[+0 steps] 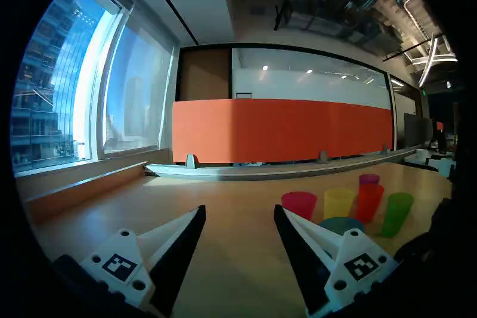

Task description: Pour water

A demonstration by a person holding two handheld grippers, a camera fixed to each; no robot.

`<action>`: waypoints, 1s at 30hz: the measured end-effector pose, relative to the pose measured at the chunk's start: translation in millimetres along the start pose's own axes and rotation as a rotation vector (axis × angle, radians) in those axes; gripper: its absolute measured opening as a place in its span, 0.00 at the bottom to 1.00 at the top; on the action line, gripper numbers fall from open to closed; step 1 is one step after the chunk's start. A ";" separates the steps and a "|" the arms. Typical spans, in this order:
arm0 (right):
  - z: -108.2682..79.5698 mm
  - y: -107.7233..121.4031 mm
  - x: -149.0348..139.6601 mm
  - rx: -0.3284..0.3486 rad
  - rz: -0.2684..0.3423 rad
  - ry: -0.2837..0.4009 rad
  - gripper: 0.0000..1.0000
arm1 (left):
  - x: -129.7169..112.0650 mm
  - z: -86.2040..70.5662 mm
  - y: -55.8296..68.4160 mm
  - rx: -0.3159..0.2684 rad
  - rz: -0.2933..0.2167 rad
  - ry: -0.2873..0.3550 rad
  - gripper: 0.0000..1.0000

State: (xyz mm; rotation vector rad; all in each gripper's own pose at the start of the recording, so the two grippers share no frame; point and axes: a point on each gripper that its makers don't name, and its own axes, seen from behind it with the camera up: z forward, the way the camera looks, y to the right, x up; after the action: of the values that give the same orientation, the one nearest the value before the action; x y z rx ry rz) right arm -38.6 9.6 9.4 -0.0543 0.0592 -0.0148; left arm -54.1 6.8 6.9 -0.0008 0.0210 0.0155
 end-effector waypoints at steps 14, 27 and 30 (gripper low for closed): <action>-1.9 0.0 0.0 0.000 0.001 -0.004 0.99 | 0.4 -0.5 -0.3 0.000 0.000 0.000 0.84; -1.3 -0.2 1.0 0.000 0.001 -0.004 0.99 | 0.6 -1.3 0.2 0.000 0.000 0.000 0.84; -1.5 -0.4 1.2 0.000 0.000 -0.004 0.99 | 0.7 -1.1 0.3 0.000 0.000 0.000 0.84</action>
State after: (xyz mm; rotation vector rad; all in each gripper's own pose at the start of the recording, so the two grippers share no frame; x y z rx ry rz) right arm -37.5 9.2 7.8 -0.0546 0.0547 -0.0142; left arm -53.4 7.2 5.7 -0.0009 0.0207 0.0153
